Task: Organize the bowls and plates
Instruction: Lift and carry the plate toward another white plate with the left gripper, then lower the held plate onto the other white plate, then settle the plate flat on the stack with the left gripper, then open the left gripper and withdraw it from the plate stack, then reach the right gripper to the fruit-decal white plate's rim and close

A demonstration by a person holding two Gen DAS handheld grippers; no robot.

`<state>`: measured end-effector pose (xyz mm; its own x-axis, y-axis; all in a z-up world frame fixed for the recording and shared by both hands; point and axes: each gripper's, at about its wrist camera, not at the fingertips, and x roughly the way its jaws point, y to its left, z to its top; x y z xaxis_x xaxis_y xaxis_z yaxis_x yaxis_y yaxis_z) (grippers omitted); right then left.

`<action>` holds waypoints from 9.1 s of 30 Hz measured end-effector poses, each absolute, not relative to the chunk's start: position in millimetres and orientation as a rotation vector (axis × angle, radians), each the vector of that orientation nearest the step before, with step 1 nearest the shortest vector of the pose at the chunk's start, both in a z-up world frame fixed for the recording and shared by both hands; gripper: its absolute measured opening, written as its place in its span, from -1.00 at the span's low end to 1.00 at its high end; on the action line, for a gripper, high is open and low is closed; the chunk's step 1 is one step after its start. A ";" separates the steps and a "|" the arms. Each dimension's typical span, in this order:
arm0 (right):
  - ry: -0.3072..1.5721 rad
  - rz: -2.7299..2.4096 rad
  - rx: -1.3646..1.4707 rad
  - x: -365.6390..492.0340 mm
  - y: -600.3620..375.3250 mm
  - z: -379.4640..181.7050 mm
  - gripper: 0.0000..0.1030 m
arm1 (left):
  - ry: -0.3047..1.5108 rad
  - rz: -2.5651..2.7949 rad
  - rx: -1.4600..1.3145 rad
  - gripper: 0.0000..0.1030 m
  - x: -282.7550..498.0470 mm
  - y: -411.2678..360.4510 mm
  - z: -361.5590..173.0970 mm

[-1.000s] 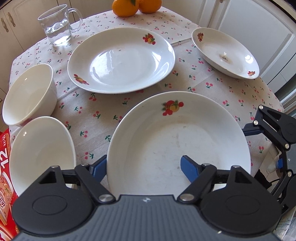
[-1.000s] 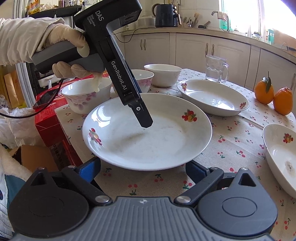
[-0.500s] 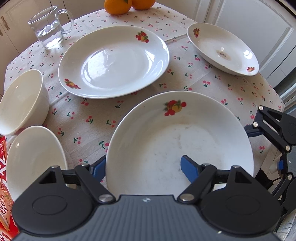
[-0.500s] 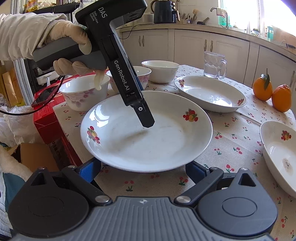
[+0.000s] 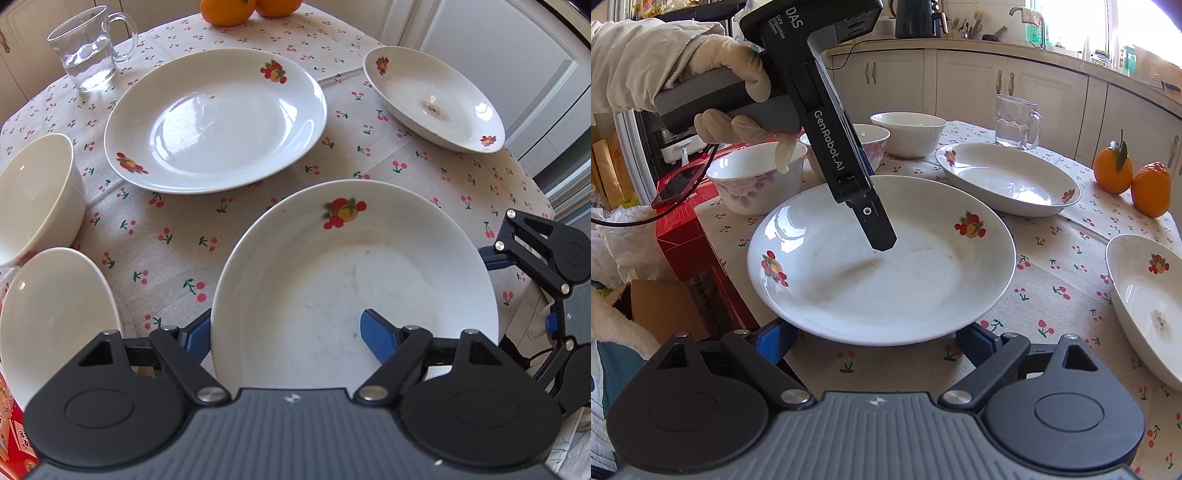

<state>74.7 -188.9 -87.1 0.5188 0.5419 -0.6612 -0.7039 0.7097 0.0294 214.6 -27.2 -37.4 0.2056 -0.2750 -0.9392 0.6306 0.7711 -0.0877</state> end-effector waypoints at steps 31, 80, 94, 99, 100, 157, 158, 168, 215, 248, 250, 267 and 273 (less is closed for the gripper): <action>0.724 0.815 -0.297 94.5 -221.1 -68.6 0.85 | 1.213 -0.695 0.241 0.47 221.8 -34.9 -26.9; 0.701 0.593 -0.153 124.6 -349.0 -49.1 0.85 | 1.148 -0.897 0.334 0.47 296.2 -193.7 -7.5; 0.710 0.505 -0.113 120.0 -373.6 -50.1 0.85 | 1.147 -0.949 0.378 0.46 306.7 -232.7 -25.4; 0.715 0.488 -0.094 119.8 -377.3 -49.6 0.85 | 1.156 -0.961 0.390 0.46 309.0 -240.1 -31.9; 0.715 0.484 -0.093 119.5 -377.7 -49.7 0.85 | 1.157 -0.964 0.393 0.46 309.2 -241.5 -33.1; 0.753 0.348 -0.066 117.0 -372.5 -47.1 0.98 | 1.112 -0.966 0.543 0.64 308.3 -255.2 -32.3; 0.752 0.348 -0.066 116.2 -371.8 -46.8 1.00 | 1.110 -0.964 0.544 0.64 307.9 -254.5 -32.1; 0.735 0.365 -0.047 102.5 -367.1 -42.5 1.00 | 1.073 -0.925 0.550 0.65 302.9 -247.8 -27.4; 0.773 0.407 -0.228 76.4 -262.7 -15.5 1.00 | 0.616 -0.269 0.164 0.83 116.3 -62.4 -32.3; 0.779 0.610 -0.484 220.2 -220.3 -8.7 1.00 | 0.737 -0.146 0.066 1.00 209.9 -68.0 -80.8; 0.769 0.630 -0.508 228.5 -214.7 -5.1 1.00 | 0.734 -0.155 0.067 1.00 211.0 -66.6 -81.4; 0.790 0.752 -0.638 291.8 -183.4 -14.2 1.00 | 0.708 -0.154 0.061 0.98 216.8 -63.7 -82.7; 0.828 0.803 -0.616 315.6 -177.2 -22.0 1.00 | 0.708 -0.181 0.051 0.94 216.5 -62.5 -81.9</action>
<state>315.6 -177.2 -22.0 0.4246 0.3721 -0.8254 -0.8137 0.5566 -0.1676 216.5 -62.5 -81.9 0.7449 -0.1483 -0.6504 0.1826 0.9831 -0.0149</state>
